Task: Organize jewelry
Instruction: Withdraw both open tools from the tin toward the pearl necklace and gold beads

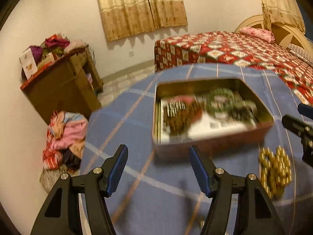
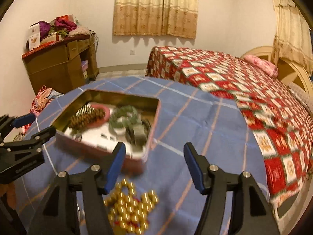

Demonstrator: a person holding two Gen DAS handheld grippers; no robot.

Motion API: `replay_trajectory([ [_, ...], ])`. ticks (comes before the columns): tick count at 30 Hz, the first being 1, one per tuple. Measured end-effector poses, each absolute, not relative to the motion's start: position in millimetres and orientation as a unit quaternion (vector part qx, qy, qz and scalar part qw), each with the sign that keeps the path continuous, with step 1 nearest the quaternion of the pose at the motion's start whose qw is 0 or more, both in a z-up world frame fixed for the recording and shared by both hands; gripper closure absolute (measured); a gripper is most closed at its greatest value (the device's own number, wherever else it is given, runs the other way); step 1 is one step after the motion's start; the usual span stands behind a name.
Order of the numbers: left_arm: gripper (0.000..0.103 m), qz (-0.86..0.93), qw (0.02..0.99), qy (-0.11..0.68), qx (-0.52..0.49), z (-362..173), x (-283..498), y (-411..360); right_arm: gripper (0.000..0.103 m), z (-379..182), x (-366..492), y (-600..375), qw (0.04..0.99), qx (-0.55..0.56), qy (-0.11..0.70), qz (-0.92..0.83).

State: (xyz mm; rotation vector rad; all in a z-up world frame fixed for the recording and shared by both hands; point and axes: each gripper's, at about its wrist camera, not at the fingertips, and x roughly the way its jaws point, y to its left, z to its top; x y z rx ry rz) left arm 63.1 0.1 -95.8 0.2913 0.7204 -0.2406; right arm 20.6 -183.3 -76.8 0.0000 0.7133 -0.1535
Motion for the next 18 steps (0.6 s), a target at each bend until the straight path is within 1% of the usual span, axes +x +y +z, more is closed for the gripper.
replay_trajectory([
  [7,0.038,-0.12,0.909,0.371,0.145,-113.8,13.4,6.0,0.036,-100.4,-13.9,-182.6,0.926,-0.001,0.368,-0.079],
  [15,0.038,-0.129,0.902,0.387,0.14,-120.4,-14.6,3.4,0.036,-104.2,-34.7,-190.4,0.926,0.016,0.366,-0.09],
  [16,0.038,-0.126,0.902,0.388,0.142,-121.0,-15.7,1.7,0.035,-103.6,-36.7,-188.8,0.927,0.015,0.364,-0.088],
  [18,0.038,-0.126,0.902,0.387,0.142,-121.3,-18.4,0.4,0.031,-103.7,-41.2,-183.7,0.929,0.007,0.36,-0.082],
])
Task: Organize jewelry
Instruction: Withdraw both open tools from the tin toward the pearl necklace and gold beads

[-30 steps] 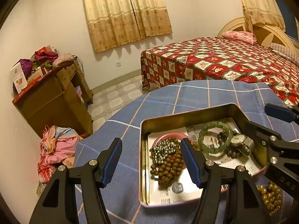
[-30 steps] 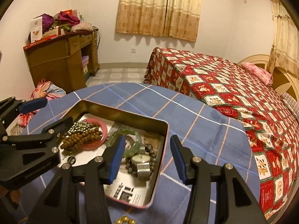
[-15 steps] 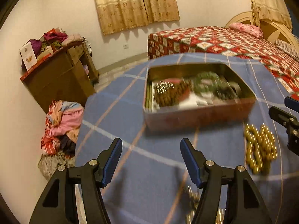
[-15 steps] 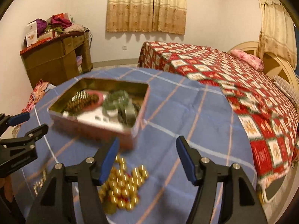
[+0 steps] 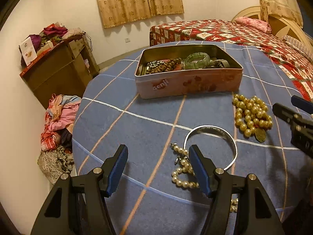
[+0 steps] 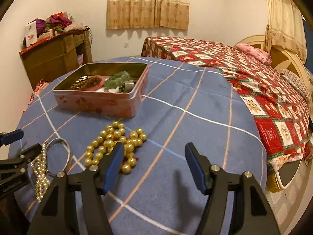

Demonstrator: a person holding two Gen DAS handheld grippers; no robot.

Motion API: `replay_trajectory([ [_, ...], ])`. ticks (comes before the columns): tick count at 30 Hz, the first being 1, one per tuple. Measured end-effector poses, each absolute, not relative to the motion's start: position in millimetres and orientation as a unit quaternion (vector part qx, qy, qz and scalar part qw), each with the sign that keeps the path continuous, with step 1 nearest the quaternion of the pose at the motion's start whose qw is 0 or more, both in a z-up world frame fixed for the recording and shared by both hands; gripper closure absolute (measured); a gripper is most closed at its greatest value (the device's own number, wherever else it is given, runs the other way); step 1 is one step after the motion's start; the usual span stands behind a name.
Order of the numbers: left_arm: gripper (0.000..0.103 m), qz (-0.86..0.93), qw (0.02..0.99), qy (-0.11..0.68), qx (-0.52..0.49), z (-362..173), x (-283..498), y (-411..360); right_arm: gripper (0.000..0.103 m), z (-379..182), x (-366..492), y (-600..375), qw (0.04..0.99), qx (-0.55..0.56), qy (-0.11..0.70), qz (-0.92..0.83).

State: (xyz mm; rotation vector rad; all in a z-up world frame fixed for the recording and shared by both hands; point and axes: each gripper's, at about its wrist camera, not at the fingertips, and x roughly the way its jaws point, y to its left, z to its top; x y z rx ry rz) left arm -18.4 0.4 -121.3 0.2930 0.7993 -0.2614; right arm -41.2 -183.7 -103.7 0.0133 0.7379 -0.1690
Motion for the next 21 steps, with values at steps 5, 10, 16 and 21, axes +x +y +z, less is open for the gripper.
replay_trajectory([
  [5,0.037,-0.13,0.899,0.387,0.157,-129.9,-20.6,-6.8,0.029,-108.3,-43.9,-178.7,0.93,-0.004,0.359,-0.081],
  [10,0.026,-0.107,0.905,0.37,0.179,-138.2,-6.4,-1.9,0.029,-109.0,-42.3,-180.0,0.93,-0.002,0.357,-0.082],
  [16,0.025,-0.088,0.902,0.381,0.182,-138.7,39.7,12.3,0.029,-112.2,-41.5,-182.1,0.928,0.005,0.362,-0.084],
  [21,0.026,-0.084,0.902,0.388,0.172,-137.1,68.1,23.5,0.029,-113.1,-42.6,-180.7,0.927,0.004,0.365,-0.084],
])
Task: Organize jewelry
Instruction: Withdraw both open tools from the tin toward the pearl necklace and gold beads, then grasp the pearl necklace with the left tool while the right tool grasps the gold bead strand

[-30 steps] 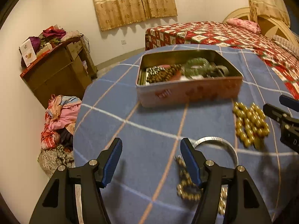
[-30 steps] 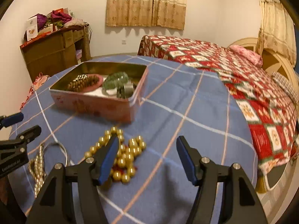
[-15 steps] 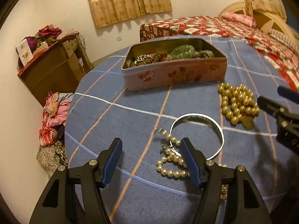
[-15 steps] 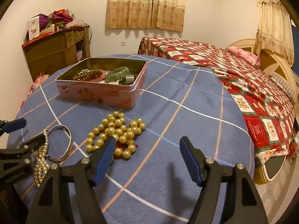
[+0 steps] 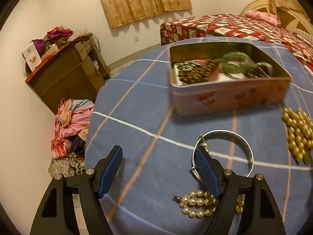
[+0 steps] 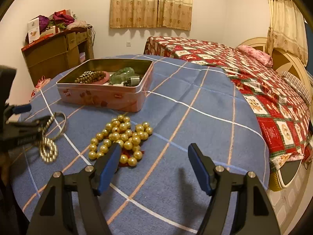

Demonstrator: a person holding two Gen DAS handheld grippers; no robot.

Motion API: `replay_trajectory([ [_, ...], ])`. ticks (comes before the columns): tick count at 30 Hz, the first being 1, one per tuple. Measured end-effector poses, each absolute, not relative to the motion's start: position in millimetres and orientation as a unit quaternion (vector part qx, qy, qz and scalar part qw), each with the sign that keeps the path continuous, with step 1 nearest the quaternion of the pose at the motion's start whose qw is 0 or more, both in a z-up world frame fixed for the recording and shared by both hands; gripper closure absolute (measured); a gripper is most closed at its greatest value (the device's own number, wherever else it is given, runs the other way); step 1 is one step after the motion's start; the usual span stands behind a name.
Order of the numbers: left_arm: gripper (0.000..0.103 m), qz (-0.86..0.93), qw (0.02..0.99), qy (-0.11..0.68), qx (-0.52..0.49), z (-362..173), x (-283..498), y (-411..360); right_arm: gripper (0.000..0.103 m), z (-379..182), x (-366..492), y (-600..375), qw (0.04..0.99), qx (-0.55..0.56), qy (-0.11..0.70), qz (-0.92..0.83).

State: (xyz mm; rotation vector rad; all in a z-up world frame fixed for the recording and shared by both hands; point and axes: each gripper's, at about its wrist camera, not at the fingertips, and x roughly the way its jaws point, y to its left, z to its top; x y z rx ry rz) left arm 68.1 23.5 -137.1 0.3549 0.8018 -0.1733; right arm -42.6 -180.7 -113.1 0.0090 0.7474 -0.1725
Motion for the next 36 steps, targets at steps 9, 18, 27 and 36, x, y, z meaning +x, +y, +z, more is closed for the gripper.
replay_trajectory([
  [9,0.026,-0.102,0.915,0.372,0.117,-114.8,24.9,33.4,0.029,-115.4,-39.2,-181.0,0.926,0.009,0.367,-0.089],
  [18,0.027,-0.145,0.898,0.397,0.118,-132.8,13.4,10.7,0.029,-115.1,-40.4,-180.1,0.925,0.003,0.371,-0.086],
  [27,0.102,-0.184,0.891,0.398,0.113,-128.8,3.9,9.1,0.029,-116.6,-38.6,-177.5,0.922,0.0,0.378,-0.084],
  [36,0.103,-0.204,0.895,0.383,0.103,-113.0,-5.0,22.2,0.029,-114.6,-40.8,-175.4,0.922,0.0,0.377,-0.085],
])
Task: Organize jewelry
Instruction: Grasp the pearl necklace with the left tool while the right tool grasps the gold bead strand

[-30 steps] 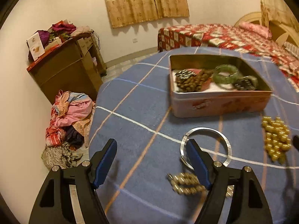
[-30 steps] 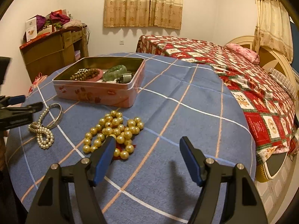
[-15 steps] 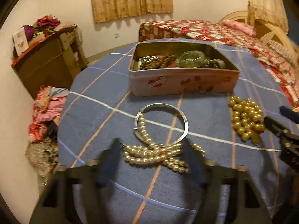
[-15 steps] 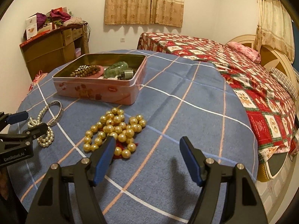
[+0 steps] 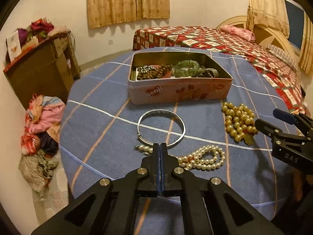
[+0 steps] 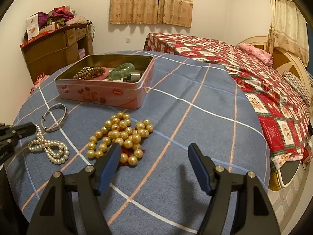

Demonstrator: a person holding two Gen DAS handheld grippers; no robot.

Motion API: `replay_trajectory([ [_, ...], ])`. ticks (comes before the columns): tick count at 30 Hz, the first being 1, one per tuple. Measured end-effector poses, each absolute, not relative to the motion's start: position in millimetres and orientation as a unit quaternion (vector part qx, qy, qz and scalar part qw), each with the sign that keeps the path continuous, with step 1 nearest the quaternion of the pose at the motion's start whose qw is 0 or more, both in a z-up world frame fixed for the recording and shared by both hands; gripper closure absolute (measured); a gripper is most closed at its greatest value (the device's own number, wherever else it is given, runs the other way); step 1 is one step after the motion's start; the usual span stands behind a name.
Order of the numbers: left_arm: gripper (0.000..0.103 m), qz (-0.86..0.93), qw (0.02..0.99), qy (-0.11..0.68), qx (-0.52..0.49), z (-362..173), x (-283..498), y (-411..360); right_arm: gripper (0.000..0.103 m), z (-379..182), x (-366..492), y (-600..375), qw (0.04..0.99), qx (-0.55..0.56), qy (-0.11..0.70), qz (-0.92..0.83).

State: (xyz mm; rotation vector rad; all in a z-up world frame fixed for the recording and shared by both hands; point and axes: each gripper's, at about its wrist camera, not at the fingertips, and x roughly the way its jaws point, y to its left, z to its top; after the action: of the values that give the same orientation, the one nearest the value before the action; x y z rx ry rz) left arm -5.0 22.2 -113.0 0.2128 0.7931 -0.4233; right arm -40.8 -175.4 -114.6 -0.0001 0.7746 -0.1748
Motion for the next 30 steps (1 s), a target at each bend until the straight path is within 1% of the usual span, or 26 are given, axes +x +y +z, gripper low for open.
replay_trajectory([
  [2,0.097,-0.207,0.895,0.381,0.104,-112.4,-7.4,23.0,0.029,-114.7,-42.0,-174.3,0.922,-0.002,0.377,-0.084],
  [3,0.083,-0.211,0.894,0.383,0.1,-112.9,-9.0,22.4,0.029,-114.8,-42.7,-174.1,0.922,-0.003,0.378,-0.084],
  [4,0.056,-0.213,0.893,0.385,0.097,-114.0,-10.2,21.5,0.029,-115.1,-43.2,-174.3,0.922,-0.003,0.378,-0.085],
  [6,0.03,-0.208,0.898,0.375,0.099,-113.7,-14.5,18.1,0.029,-115.3,-45.0,-176.3,0.921,-0.004,0.379,-0.086],
  [7,0.03,-0.212,0.901,0.366,0.101,-112.3,-17.8,16.6,0.029,-115.6,-46.5,-177.0,0.921,-0.004,0.38,-0.087],
  [11,0.03,-0.227,0.893,0.372,0.116,-118.3,-17.0,8.1,0.029,-116.9,-50.6,-180.6,0.919,-0.002,0.383,-0.091],
  [14,0.03,-0.23,0.881,0.393,0.132,-132.3,-13.0,1.9,0.029,-117.4,-49.3,-180.0,0.919,-0.002,0.384,-0.09],
  [15,0.033,-0.235,0.882,0.391,0.122,-132.2,-13.0,3.8,0.029,-117.7,-48.6,-179.1,0.919,-0.003,0.385,-0.088],
  [17,0.052,-0.243,0.878,0.396,0.113,-131.9,-11.3,6.0,0.029,-117.3,-48.4,-179.5,0.92,-0.002,0.383,-0.086],
  [19,0.092,-0.241,0.876,0.4,0.122,-131.1,-9.2,6.5,0.029,-117.3,-47.0,-180.0,0.919,0.002,0.384,-0.085],
  [20,0.092,-0.242,0.875,0.401,0.124,-131.9,-8.0,7.7,0.029,-117.4,-46.3,-180.8,0.919,0.004,0.385,-0.084],
  [21,0.097,-0.243,0.875,0.401,0.121,-131.9,-7.9,9.0,0.029,-117.5,-45.3,-181.6,0.919,0.006,0.386,-0.083],
  [30,0.098,-0.245,0.891,0.371,0.087,-109.3,-10.1,23.4,0.03,-111.5,-29.7,-182.7,0.917,0.018,0.392,-0.069],
])
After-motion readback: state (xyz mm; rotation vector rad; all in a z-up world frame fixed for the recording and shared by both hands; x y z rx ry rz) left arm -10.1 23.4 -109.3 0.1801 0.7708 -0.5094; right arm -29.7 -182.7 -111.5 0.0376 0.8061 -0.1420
